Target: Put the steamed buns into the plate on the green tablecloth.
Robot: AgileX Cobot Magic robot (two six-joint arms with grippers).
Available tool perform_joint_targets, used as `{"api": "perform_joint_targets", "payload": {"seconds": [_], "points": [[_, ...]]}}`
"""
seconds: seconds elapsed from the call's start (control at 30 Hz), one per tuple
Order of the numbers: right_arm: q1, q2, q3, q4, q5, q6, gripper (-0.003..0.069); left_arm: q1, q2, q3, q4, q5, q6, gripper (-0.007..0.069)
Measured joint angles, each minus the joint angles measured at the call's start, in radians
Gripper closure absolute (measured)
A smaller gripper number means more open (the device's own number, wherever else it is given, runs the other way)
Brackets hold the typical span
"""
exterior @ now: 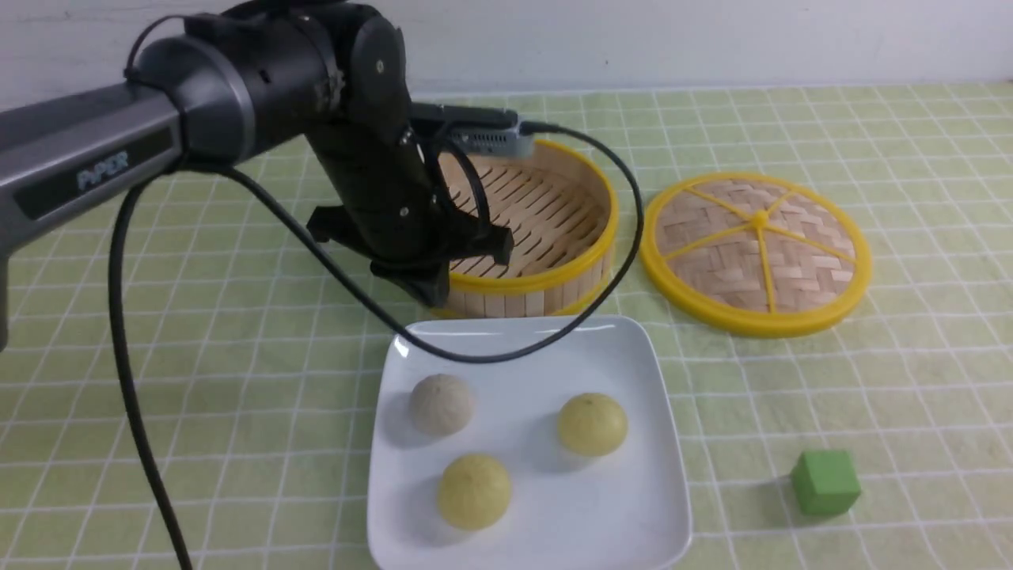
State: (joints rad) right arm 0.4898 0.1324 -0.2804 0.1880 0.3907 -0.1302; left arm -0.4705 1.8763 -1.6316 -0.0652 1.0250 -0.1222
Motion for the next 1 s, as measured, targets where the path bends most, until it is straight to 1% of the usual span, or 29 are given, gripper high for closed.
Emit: {"api": "perform_joint_targets", "payload": {"seconds": [0.03,0.07,0.1,0.13,0.17,0.2,0.27,0.3,0.37,0.5,0.53,0.73,0.83,1.0], "points": [[-0.036,-0.017,0.034,-0.002,0.001,0.000,0.0586,0.000,-0.018,-0.015,-0.001,0.003,0.000,0.0608],[-0.036,-0.017,0.040,-0.002,0.001,0.000,0.0585,0.000,-0.025,-0.018,-0.001,0.004,0.000,0.0608],[-0.103,-0.053,0.096,-0.006,0.001,0.000,0.0582,0.000,-0.057,-0.045,-0.001,0.022,0.000,0.0606],[-0.103,-0.053,0.103,-0.006,0.001,0.000,0.0582,0.000,-0.066,-0.048,-0.001,0.025,0.000,0.0606],[-0.161,-0.085,0.155,-0.016,0.002,0.000,0.0580,0.000,-0.098,-0.062,0.002,0.043,0.000,0.0605],[-0.190,-0.105,0.181,-0.028,0.002,0.000,0.0580,0.000,-0.122,-0.066,0.004,0.057,0.000,0.0606],[-0.255,-0.130,0.240,-0.062,0.004,0.000,0.0580,0.000,-0.167,-0.067,0.013,0.083,0.000,0.0606],[-0.294,-0.139,0.274,-0.103,0.003,0.000,0.0579,0.000,-0.193,-0.067,0.018,0.104,0.000,0.0605],[-0.343,-0.142,0.296,-0.149,0.023,0.000,0.0578,0.000,-0.249,-0.067,0.030,0.141,0.000,0.0605],[-0.376,-0.145,0.295,-0.179,0.032,-0.001,0.0573,0.000,-0.368,-0.067,0.045,0.206,0.015,0.0605],[-0.376,-0.145,0.295,-0.180,0.032,-0.001,0.0573,0.000,-0.375,-0.067,0.045,0.211,0.015,0.0605],[-0.377,-0.145,0.295,-0.188,0.030,-0.001,0.0566,0.000,-0.608,-0.046,0.071,0.213,0.019,0.0605],[-0.377,-0.145,0.295,-0.188,0.030,-0.001,0.0566,0.000,-0.690,0.006,0.073,0.213,0.019,0.0605],[-0.377,-0.145,0.295,-0.188,0.030,-0.001,0.0561,0.000,-0.869,0.238,0.065,0.213,0.008,0.0605]]}}
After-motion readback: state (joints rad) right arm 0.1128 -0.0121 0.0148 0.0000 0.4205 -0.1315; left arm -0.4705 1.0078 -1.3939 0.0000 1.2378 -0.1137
